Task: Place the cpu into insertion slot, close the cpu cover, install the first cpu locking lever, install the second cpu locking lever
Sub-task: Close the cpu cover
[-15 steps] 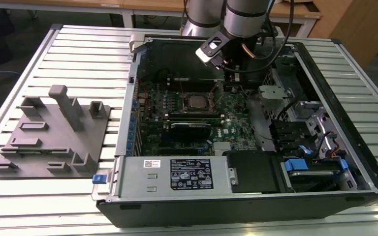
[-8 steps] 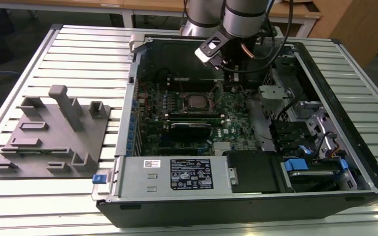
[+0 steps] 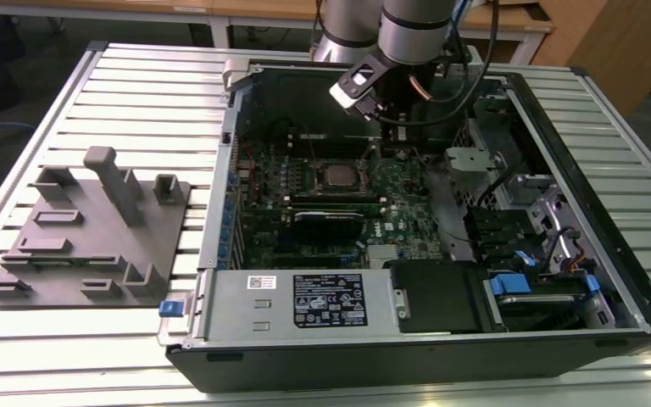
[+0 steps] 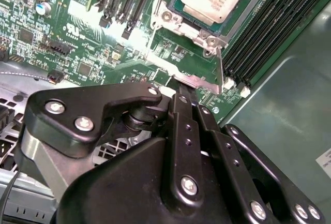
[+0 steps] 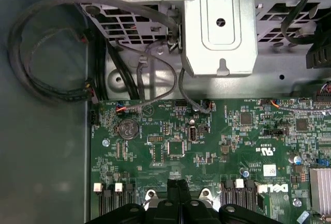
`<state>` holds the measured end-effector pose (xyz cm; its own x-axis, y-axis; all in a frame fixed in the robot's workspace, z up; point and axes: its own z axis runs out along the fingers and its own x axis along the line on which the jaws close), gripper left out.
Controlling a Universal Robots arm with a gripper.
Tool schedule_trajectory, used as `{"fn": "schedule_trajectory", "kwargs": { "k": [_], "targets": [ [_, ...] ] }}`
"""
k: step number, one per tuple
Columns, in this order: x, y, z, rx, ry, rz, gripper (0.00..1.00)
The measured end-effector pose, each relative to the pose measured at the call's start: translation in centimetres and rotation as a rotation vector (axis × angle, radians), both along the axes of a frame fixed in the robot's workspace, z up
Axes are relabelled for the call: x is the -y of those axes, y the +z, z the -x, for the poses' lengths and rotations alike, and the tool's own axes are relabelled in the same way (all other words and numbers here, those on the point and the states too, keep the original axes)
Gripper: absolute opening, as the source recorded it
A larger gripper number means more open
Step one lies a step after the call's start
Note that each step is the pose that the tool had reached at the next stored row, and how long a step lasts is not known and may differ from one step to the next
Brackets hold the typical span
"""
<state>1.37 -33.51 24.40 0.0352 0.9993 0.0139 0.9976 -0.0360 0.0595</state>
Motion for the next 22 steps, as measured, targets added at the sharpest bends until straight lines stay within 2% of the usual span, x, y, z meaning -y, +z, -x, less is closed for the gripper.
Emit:
{"fn": "schedule_trajectory", "kwargs": {
  "k": [10,22],
  "targets": [
    [0.0,-0.12,1.15,0.0039,0.0,-0.0001,0.1],
    [0.0,-0.32,2.35,0.0051,0.0,0.0,0.1]
  ]
}}
